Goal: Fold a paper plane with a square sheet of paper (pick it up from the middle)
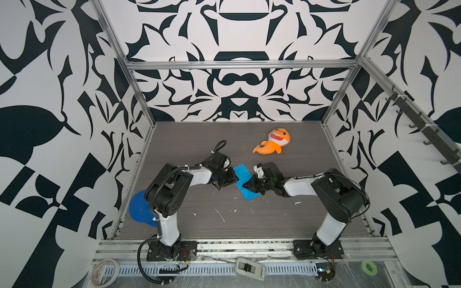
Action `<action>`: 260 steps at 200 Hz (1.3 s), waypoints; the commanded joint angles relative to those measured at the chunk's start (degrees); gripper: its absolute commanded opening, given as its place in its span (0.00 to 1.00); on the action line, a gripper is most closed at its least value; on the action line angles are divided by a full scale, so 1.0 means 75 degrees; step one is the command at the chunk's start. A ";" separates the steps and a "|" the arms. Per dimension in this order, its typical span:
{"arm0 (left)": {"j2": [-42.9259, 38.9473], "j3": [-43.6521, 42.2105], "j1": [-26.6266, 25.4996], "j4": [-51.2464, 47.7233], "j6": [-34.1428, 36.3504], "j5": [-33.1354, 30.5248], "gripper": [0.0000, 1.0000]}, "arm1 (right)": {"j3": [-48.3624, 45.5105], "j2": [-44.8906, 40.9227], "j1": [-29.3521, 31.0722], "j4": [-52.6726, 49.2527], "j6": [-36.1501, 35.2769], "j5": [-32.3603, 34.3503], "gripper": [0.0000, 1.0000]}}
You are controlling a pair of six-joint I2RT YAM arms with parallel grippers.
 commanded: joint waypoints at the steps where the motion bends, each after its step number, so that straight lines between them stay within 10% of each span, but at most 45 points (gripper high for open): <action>1: 0.0277 -0.0265 0.0005 -0.0467 -0.0053 -0.0425 0.19 | -0.0038 0.0009 0.0029 0.0320 0.0032 0.0135 0.06; 260: 0.0284 -0.0242 0.0008 -0.0513 -0.0092 -0.0458 0.19 | -0.0554 0.0612 0.0029 0.1606 0.0328 -0.0082 0.11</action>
